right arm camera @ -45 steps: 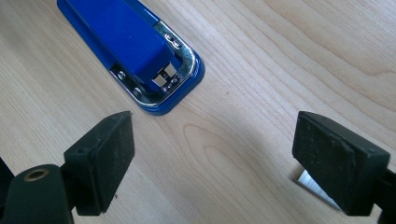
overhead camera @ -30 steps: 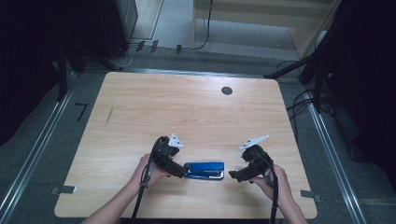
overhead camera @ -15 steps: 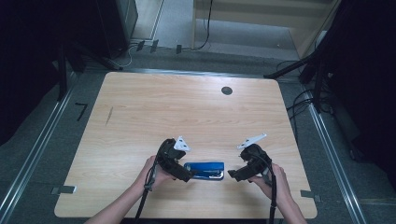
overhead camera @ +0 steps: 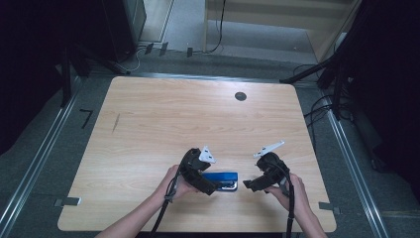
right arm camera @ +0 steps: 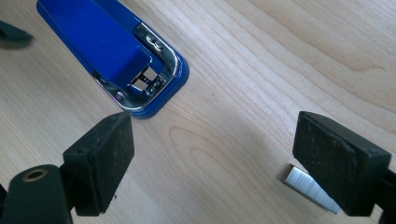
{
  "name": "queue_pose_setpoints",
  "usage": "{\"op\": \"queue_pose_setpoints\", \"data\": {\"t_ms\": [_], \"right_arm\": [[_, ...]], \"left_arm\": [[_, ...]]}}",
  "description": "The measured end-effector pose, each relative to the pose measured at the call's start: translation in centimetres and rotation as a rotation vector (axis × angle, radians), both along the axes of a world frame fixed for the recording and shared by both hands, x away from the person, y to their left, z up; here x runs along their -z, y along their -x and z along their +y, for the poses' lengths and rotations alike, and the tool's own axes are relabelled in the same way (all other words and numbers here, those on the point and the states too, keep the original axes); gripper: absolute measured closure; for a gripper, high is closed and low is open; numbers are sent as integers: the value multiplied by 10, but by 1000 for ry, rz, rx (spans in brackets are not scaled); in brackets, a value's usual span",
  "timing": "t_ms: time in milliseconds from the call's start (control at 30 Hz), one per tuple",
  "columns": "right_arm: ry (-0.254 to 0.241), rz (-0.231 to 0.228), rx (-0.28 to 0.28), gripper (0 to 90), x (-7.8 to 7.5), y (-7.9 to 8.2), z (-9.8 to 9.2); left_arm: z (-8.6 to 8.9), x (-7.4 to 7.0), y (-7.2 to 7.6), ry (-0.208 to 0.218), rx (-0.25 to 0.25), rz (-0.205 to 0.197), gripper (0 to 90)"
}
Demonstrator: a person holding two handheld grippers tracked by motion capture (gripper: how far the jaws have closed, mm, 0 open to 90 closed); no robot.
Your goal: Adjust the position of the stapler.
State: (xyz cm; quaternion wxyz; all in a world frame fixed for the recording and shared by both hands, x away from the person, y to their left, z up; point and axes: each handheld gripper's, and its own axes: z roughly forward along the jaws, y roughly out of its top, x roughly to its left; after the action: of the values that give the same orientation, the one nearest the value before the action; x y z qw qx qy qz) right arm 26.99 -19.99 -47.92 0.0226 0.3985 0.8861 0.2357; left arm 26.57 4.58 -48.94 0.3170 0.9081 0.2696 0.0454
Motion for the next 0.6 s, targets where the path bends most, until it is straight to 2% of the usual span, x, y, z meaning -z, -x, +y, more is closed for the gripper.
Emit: {"op": "queue_pose_setpoints", "data": {"t_ms": [233,333,400,467,600], "right_arm": [[-9,6,4,129,-1,-3,2],[6,11,6,129,1,-3,-1],[3,6,15,129,-1,-3,-3],[0,-2,17,129,-1,-3,-5],[-1,6,22,129,1,-3,-10]], "left_arm": [[-14,3,0,13,41,5,152],[-22,3,0,14,67,0,163],[-27,4,-1,15,81,-3,206],[-31,4,-3,-8,100,-17,250],[-38,4,-5,-5,124,-22,317]]}}
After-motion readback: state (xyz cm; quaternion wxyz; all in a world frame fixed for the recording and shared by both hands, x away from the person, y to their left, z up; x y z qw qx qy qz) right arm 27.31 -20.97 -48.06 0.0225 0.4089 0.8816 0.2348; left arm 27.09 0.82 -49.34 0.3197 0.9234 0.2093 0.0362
